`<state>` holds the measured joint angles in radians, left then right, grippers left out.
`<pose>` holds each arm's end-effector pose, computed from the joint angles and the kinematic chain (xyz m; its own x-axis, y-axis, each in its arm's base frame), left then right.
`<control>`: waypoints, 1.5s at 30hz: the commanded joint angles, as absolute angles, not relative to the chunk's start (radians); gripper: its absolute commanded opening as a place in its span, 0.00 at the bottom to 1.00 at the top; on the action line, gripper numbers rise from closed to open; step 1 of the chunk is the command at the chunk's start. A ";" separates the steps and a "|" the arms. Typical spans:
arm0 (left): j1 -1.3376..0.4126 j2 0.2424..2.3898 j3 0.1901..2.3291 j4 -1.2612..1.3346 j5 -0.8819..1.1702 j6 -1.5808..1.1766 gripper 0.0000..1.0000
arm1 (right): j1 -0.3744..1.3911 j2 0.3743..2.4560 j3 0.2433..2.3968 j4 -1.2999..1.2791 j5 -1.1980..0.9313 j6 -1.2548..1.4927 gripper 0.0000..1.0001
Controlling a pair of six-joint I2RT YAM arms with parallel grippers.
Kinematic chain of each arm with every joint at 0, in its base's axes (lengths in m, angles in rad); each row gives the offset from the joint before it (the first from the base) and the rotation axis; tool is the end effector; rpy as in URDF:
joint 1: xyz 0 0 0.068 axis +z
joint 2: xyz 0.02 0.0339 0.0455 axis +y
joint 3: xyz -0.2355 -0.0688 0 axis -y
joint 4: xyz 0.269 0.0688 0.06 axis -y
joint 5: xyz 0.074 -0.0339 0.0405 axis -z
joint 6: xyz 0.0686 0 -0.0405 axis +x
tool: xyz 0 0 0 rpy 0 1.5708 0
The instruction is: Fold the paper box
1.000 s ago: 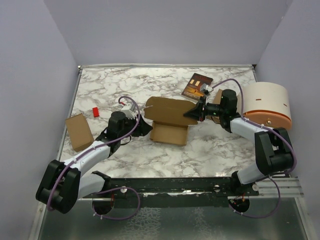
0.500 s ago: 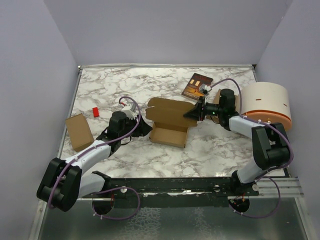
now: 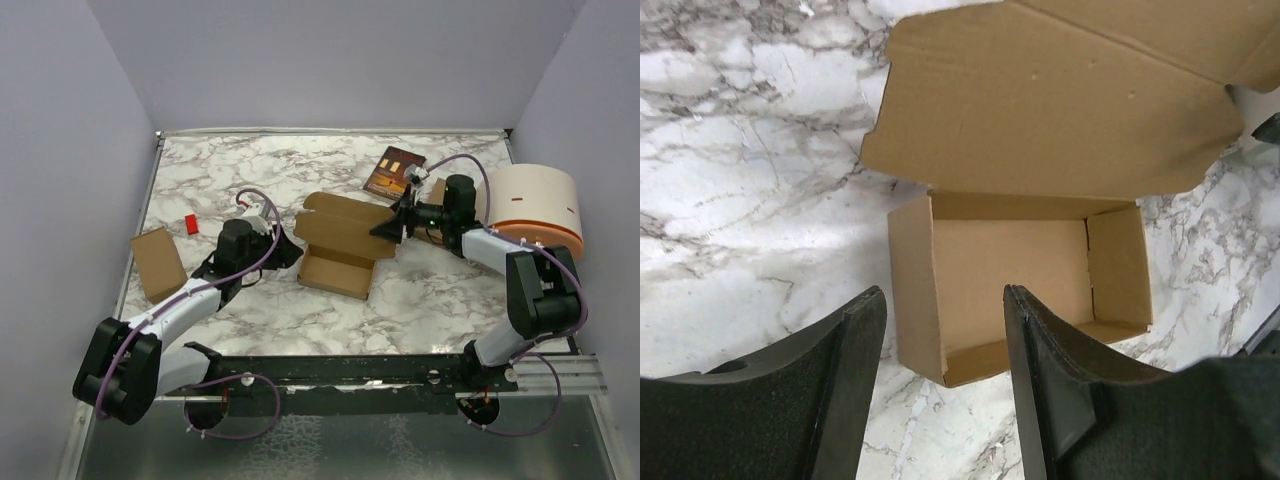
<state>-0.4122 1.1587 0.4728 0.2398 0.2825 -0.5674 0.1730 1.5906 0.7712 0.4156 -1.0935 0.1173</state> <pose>0.2654 -0.1369 0.1450 -0.6640 -0.2730 -0.6961 0.3063 0.7500 -0.5863 0.3335 0.1201 0.1519 -0.4878 -0.0307 -0.8724 -0.8323 0.3177 0.4542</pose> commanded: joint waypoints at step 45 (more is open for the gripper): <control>0.214 1.853 1.245 -0.268 -0.086 -0.124 0.63 | 0.083 1.427 0.964 -0.009 -1.244 -0.239 0.81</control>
